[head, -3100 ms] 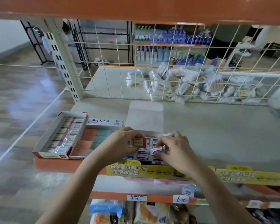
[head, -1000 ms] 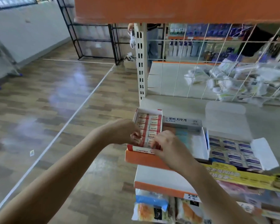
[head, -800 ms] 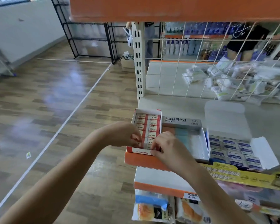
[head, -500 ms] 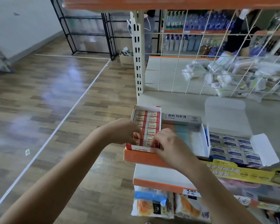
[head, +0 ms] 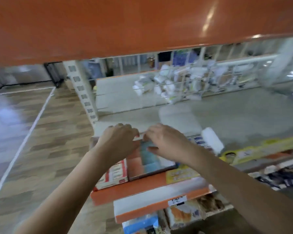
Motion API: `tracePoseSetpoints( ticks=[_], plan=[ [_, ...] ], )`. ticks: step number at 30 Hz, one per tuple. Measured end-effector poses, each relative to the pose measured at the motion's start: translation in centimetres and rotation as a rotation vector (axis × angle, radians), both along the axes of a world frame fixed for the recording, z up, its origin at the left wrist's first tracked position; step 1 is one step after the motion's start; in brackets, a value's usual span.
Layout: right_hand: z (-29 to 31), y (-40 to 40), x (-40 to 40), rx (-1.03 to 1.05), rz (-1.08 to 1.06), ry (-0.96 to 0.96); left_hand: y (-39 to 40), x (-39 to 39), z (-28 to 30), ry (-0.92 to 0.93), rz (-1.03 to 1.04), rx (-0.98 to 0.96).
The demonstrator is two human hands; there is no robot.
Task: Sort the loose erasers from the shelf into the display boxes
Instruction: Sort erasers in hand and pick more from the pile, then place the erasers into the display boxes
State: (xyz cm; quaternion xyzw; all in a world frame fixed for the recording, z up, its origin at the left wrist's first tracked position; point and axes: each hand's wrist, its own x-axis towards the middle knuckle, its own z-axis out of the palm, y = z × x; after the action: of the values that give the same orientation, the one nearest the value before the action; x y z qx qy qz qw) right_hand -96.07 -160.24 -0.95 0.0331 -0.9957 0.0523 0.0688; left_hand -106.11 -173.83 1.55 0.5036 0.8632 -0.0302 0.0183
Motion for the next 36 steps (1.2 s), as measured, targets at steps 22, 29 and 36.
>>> tracePoseSetpoints(
  ticks=[22, 29, 36],
  plan=[
    [-1.3, 44.8, 33.0, -0.093, -0.991, -0.282, 51.1, 27.2, -2.9, -0.076, -0.5, -0.024],
    [-2.6, 54.9, 35.8, -0.061, -1.06, -0.412, 62.6, 27.4, -5.6, -0.061, -0.402, -0.03],
    [-4.7, 59.9, 34.5, -0.228, -1.146, -0.162, 68.4, 26.2, -8.2, -0.172, -0.27, 0.085]
  ],
)
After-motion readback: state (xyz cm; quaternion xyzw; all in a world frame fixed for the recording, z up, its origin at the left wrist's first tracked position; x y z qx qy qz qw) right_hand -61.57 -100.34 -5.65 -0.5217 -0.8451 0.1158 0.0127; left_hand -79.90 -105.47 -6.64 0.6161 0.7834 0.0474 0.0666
